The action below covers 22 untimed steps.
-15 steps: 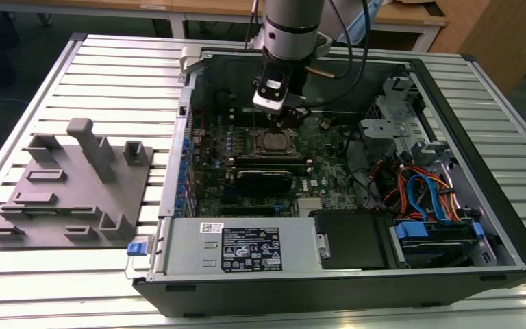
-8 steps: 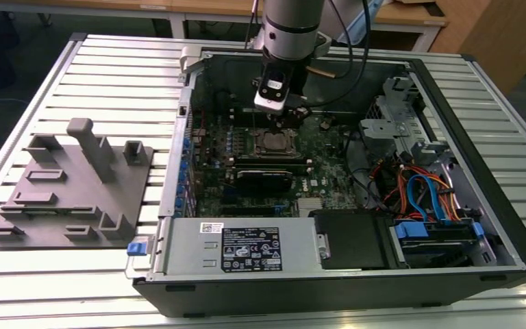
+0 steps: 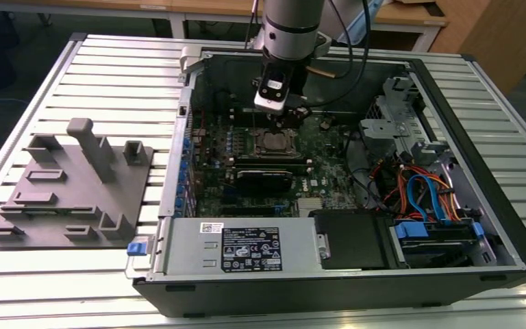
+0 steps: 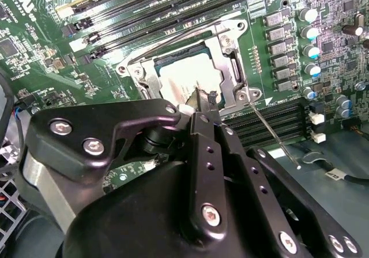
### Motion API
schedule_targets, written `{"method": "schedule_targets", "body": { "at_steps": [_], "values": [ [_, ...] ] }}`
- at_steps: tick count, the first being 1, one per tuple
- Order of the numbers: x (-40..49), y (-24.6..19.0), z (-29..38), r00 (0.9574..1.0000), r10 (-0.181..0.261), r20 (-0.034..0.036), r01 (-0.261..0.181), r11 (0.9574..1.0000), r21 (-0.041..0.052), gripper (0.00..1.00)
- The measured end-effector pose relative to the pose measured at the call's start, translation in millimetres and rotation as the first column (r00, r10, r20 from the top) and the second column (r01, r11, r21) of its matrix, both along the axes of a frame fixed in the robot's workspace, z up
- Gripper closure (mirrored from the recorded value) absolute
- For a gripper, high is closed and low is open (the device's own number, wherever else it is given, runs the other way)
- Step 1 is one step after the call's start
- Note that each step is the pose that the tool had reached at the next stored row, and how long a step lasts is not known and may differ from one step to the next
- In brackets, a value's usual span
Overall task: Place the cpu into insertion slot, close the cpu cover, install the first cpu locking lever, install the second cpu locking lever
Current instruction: 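Install the first cpu locking lever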
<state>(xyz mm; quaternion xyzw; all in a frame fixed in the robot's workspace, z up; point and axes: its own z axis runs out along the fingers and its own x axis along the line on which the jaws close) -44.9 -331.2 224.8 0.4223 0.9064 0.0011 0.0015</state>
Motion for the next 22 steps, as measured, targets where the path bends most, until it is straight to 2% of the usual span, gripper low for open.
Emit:
{"method": "schedule_targets", "body": {
  "at_steps": [4,7,10,13,14,15,19,22],
  "values": [
    [0.0,0.0,0.0,0.9994,0.035,0.0,-0.035,0.9994,0.0,0.9],
    [0.0,0.0,0.0,0.9962,0.088,0.0,-0.088,0.9962,0.0,0.9],
    [0.0,0.0,0.0,0.99,0.141,0.0,-0.141,0.99,0.0,0.9],
    [0.0,0.0,0.0,0.9808,0.195,0.0,-0.195,0.9808,-0.0001,0.9],
    [0.0,0.0,0.0,0.9772,0.212,0.0,-0.212,0.9772,0.0,0.9],
    [0.0,0.0,0.0,0.963,0.269,0.0,-0.269,0.963,0.0,0.9],
    [0.0,0.0,0.0,0.9415,0.337,0.0,-0.337,0.9415,0.0,0.9],
    [0.0,0.0,0.0,0.9215,0.388,0.0,-0.388,0.9215,0.0,0.9]
  ]
}}
